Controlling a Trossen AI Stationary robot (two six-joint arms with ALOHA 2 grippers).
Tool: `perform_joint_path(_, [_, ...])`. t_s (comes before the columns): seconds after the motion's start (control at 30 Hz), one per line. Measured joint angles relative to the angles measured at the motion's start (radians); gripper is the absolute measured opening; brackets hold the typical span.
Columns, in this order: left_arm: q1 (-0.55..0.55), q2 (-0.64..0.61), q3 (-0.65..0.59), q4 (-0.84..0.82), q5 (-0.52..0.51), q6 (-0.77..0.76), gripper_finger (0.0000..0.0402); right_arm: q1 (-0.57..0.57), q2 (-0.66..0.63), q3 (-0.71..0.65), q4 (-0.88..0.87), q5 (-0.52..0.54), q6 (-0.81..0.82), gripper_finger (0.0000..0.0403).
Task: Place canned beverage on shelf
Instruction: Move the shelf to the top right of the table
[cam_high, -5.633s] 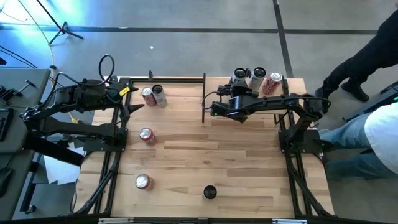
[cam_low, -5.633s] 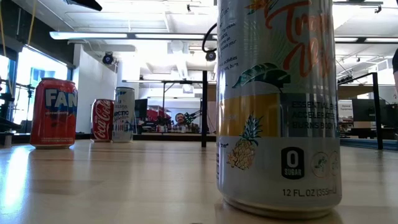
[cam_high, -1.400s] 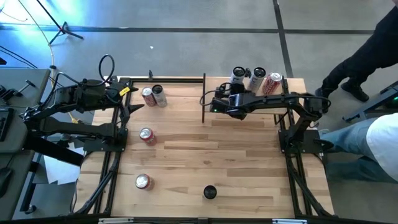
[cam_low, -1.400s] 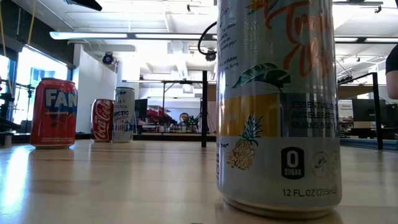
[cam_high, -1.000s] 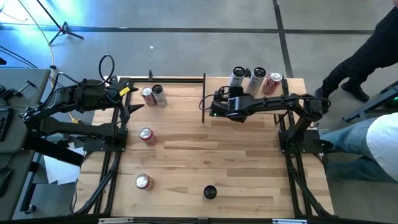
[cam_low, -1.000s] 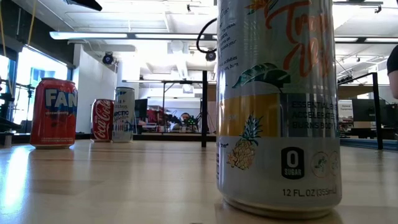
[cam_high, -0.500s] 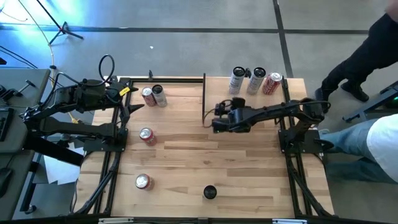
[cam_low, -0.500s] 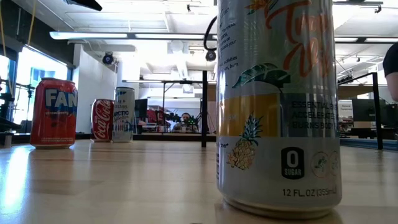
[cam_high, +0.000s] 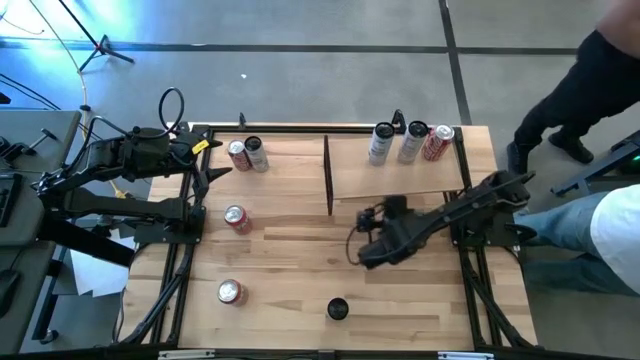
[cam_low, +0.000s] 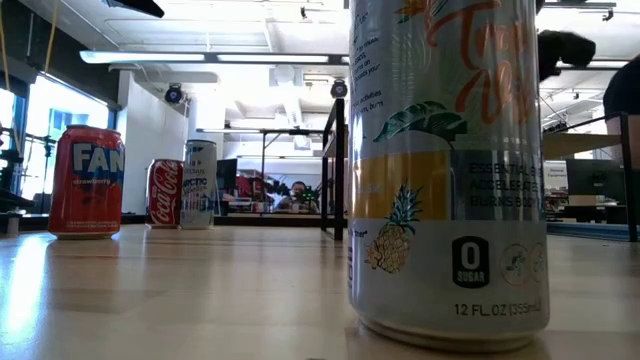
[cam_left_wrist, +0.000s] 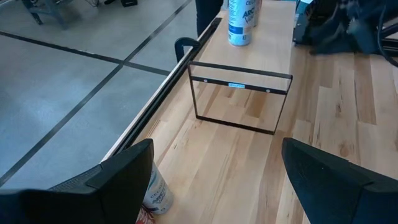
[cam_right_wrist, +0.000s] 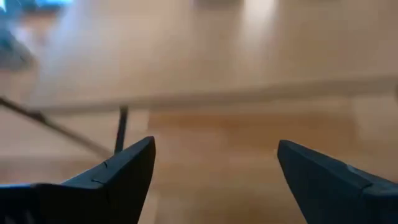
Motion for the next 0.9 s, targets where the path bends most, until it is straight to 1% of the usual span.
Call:
perform_joint_path(0.07, [0.0,0.0,0.0,0.001,0.0,0.0,0.0335,0.011,0.002,-0.001,-0.045,0.079,0.061,0.0315])
perform_joint_path(0.1, [0.0,0.0,0.0,0.0,0.0,0.0,0.0335,0.014,0.002,0.009,-0.061,0.083,0.085,0.0312])
perform_joint_path(0.17, [0.0,0.0,0.0,0.0,0.0,0.0,0.0335,0.025,0.001,0.03,-0.079,0.039,0.097,0.0304])
perform_joint_path(0.23, [0.0,0.0,0.0,0.0,0.0,0.0,0.0335,0.038,0.001,0.039,-0.063,-0.025,0.058,0.0296])
perform_joint_path(0.3, [0.0,0.0,0.0,0.0,0.0,0.0,0.0335,0.048,0.001,0.04,-0.043,-0.065,0.02,0.0286])
perform_joint_path(0.47, [0.0,0.0,0.0,0.0,0.0,0.0,0.0335,0.069,0.001,0.04,0.023,-0.08,-0.058,0.0252])
perform_joint_path(0.63, [0.0,0.0,0.0,0.0,0.0,0.0,0.0335,0.07,0.001,0.04,0.104,-0.098,-0.159,0.0197])
perform_joint_path(0.9, [0.0,0.0,0.0,0.0,0.0,0.0,0.0335,0.063,0.001,0.04,0.188,-0.096,-0.198,0.0086])
